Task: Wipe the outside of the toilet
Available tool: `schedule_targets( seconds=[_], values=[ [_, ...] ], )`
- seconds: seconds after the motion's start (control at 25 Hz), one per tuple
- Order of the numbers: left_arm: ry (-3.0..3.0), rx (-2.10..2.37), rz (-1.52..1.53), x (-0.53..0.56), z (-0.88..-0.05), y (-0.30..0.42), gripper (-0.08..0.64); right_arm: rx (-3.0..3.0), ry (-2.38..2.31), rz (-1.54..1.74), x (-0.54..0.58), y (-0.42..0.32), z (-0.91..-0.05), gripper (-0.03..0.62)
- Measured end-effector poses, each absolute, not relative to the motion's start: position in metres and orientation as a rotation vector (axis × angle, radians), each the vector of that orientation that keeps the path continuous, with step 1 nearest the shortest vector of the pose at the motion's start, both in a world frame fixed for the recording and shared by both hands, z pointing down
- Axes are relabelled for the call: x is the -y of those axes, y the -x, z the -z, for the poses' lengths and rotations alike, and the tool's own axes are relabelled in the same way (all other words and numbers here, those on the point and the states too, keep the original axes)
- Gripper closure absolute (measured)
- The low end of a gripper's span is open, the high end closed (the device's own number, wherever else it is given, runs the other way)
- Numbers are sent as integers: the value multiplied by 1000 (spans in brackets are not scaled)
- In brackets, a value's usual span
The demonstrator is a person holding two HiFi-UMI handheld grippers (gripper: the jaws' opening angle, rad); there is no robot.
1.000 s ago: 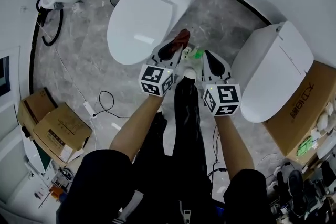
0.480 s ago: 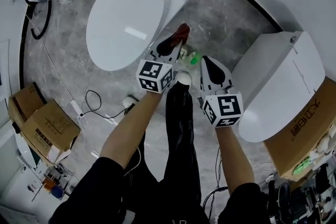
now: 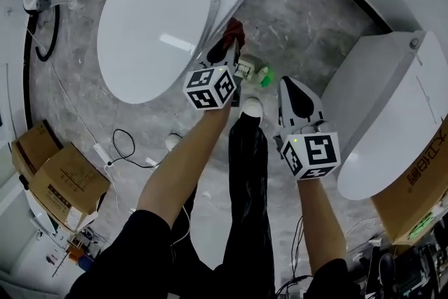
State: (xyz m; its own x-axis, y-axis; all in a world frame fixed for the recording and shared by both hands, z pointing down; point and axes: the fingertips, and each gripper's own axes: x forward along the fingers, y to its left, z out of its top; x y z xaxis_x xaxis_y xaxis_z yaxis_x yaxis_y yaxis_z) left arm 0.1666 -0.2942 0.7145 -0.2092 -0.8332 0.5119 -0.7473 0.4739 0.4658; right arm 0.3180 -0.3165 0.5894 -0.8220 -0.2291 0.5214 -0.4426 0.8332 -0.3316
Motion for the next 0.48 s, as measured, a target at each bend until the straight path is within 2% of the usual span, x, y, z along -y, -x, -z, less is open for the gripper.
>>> schedule_targets(
  seconds=[0.48],
  values=[
    [-1027, 2090, 313, 246, -771, -142, 502, 2512, -484, -602, 287, -318, -631, 589]
  ],
)
